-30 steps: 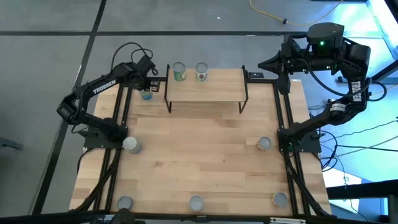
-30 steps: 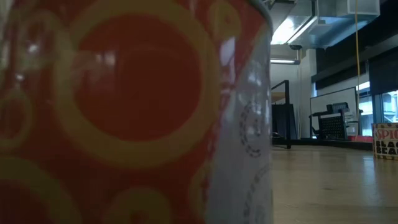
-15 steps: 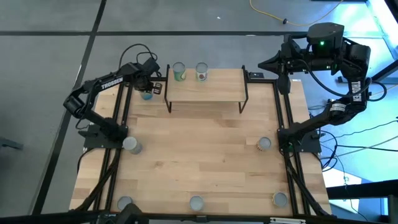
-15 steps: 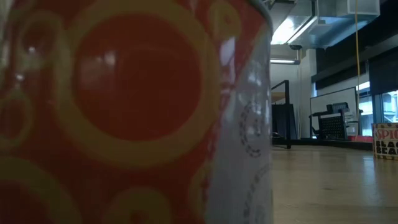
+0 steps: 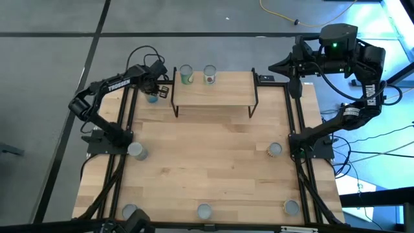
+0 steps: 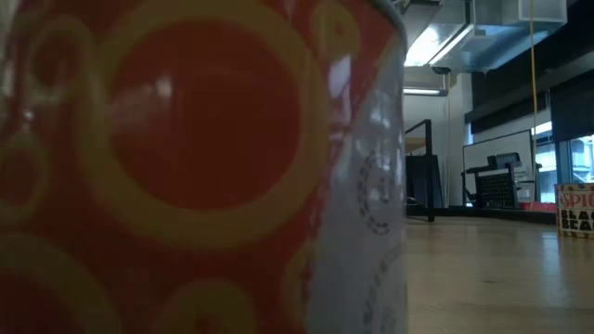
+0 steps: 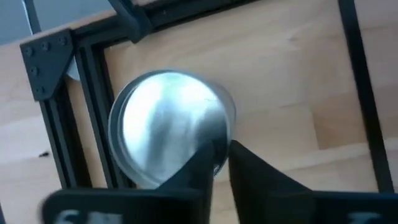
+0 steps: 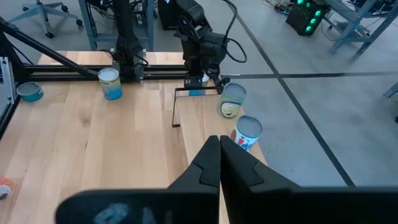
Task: Pick and place cans onto a shelf
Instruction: Put the top canned cherries on the shelf
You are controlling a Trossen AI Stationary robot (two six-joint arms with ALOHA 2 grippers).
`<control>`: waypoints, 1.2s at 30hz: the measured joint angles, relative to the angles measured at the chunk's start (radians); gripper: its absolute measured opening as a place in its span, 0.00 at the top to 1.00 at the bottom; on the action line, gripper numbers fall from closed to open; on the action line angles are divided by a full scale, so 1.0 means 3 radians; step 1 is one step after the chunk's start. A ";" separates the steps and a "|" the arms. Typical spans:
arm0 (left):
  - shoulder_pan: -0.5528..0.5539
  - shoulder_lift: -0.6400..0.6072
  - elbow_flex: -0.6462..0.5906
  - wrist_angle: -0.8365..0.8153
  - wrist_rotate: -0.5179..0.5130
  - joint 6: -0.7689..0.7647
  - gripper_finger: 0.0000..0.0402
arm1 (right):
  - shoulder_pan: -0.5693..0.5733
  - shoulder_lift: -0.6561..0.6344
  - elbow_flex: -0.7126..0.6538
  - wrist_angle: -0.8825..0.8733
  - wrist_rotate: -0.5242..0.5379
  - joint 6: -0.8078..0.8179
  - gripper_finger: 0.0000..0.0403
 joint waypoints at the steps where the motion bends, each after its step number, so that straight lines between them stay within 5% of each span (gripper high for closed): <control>1: 0.0004 0.0001 -0.0001 -0.0003 -0.0022 0.0020 0.95 | 0.0000 0.0000 0.0000 0.0000 0.0000 0.0001 0.99; 15: -0.0136 0.0027 0.0324 -0.0459 0.0079 0.0072 1.00 | 0.0000 0.0000 0.0000 -0.0027 0.0000 0.0001 0.99; 36: -0.1118 0.0013 0.2894 -0.2168 -0.0365 0.0074 1.00 | 0.0000 0.0000 0.0000 -0.0087 0.0001 -0.0074 0.99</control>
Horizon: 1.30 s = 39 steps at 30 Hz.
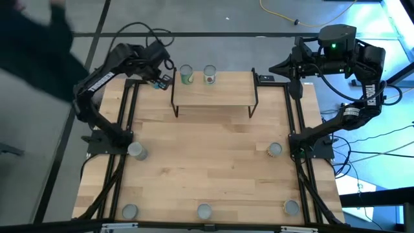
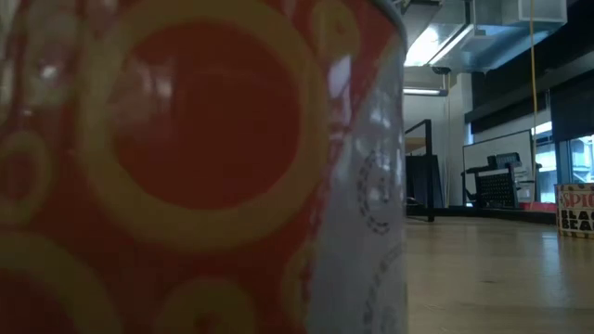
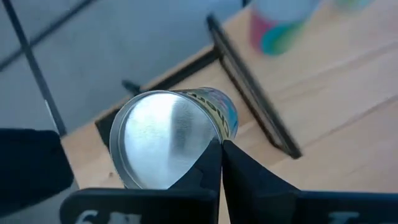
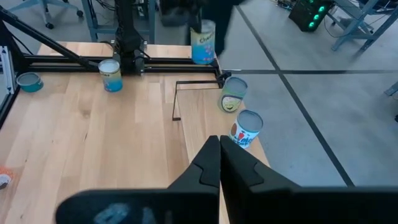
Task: Pick and place cans onto a shelf
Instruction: Put the top canned cherries on the shelf
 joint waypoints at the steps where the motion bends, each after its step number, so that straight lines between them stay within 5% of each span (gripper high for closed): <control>1: -0.0071 -0.0001 0.0102 0.0001 -0.0032 -0.0001 1.00 | 0.0001 0.0000 0.0000 0.0000 0.0000 0.0000 0.99; 10: -0.0608 0.0109 0.0760 0.0248 -0.0363 0.0230 1.00 | 0.0001 0.0000 0.0000 0.0003 0.0000 0.0014 0.99; 22: -0.1070 0.0921 0.1403 0.0261 -0.0015 0.1059 1.00 | 0.0001 0.0000 0.0000 -0.0007 -0.0001 0.0178 0.99; 39: -0.1152 0.1145 0.1391 0.0014 0.0142 0.1212 1.00 | 0.0000 0.0003 -0.0003 -0.0099 0.0000 0.0178 0.99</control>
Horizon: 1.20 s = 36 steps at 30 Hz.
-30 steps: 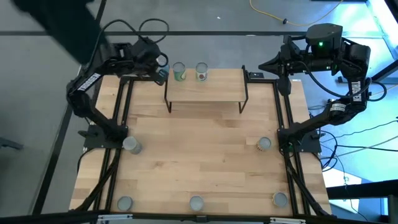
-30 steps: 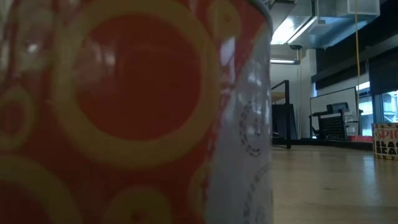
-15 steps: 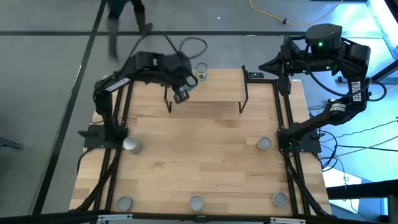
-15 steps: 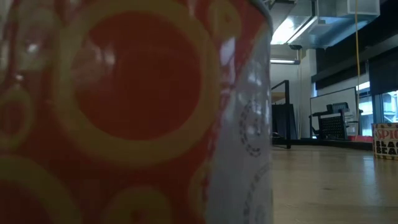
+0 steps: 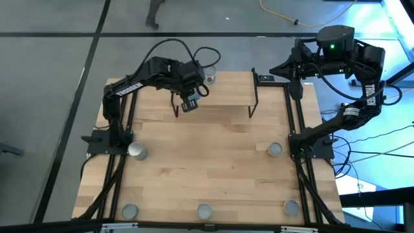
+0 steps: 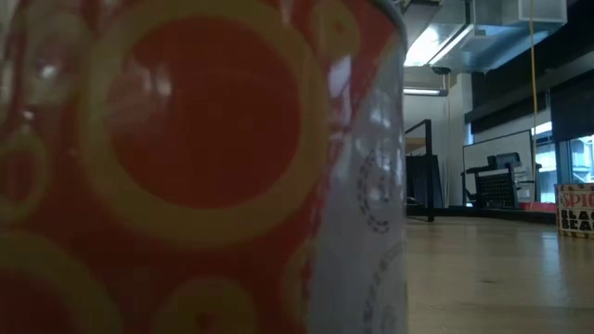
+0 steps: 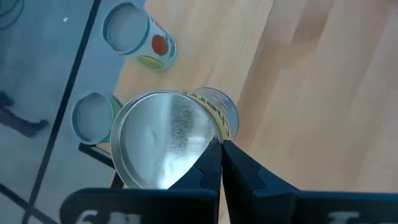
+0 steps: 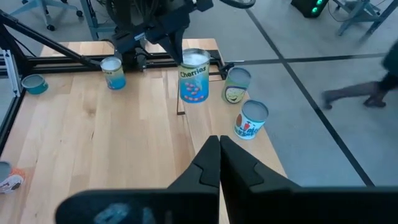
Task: Pick and place cans onto a shelf
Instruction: Put the top canned cherries on the shelf
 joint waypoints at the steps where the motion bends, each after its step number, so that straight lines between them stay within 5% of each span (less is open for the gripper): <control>1: 0.0010 0.0000 0.0000 0.0011 -0.0002 0.0025 1.00 | 0.0000 0.0000 0.0000 -0.0002 -0.0001 0.0000 0.99; 8: 0.0026 0.0103 0.0008 0.0314 0.0054 0.0263 1.00 | 0.0000 0.0003 0.0000 -0.0005 0.0000 0.0009 0.99; 17: 0.0084 0.0212 -0.0031 -0.0018 0.0033 0.0137 1.00 | 0.0000 0.0024 -0.0050 -0.0001 -0.0001 0.0011 0.99; 36: 0.0235 0.0235 -0.0246 0.0003 -0.0012 -0.0490 1.00 | 0.0000 0.0045 -0.0155 0.0012 0.0026 -0.0004 0.99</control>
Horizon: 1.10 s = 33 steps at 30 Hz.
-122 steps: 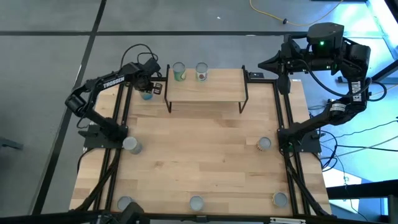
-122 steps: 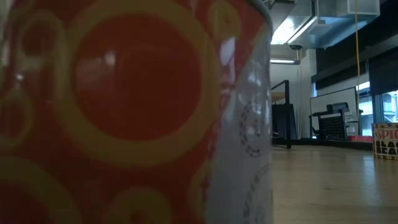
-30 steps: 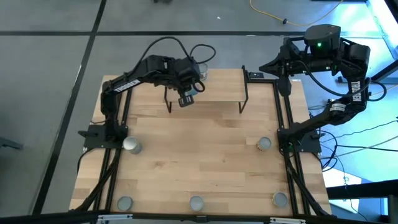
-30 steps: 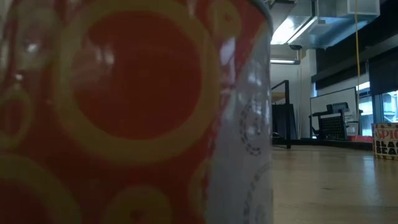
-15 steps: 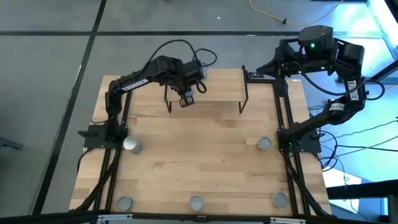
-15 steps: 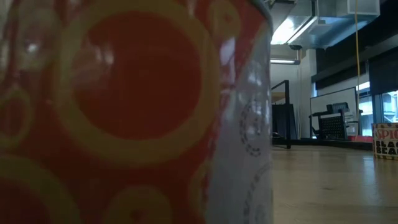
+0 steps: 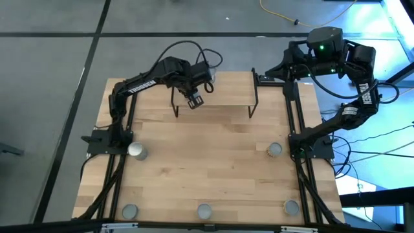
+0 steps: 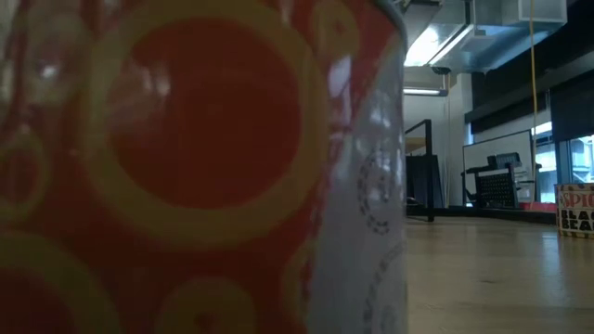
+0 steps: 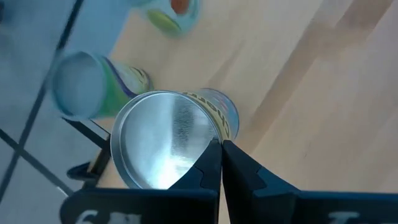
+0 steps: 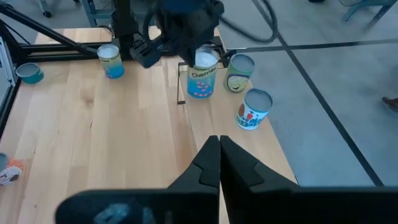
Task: Pick and place cans onto a shelf
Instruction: Put the top canned cherries on the shelf
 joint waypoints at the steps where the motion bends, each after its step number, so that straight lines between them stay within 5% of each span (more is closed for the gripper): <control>1: 0.0000 -0.0002 -0.0054 -0.0002 0.0023 0.0000 1.00 | 0.0000 0.0000 0.0000 0.0001 0.0000 0.0000 0.99; 33: 0.0252 -0.0011 -0.0190 -0.0001 0.0276 0.0119 1.00 | 0.0000 -0.0001 0.0000 0.0004 0.0002 0.0000 0.99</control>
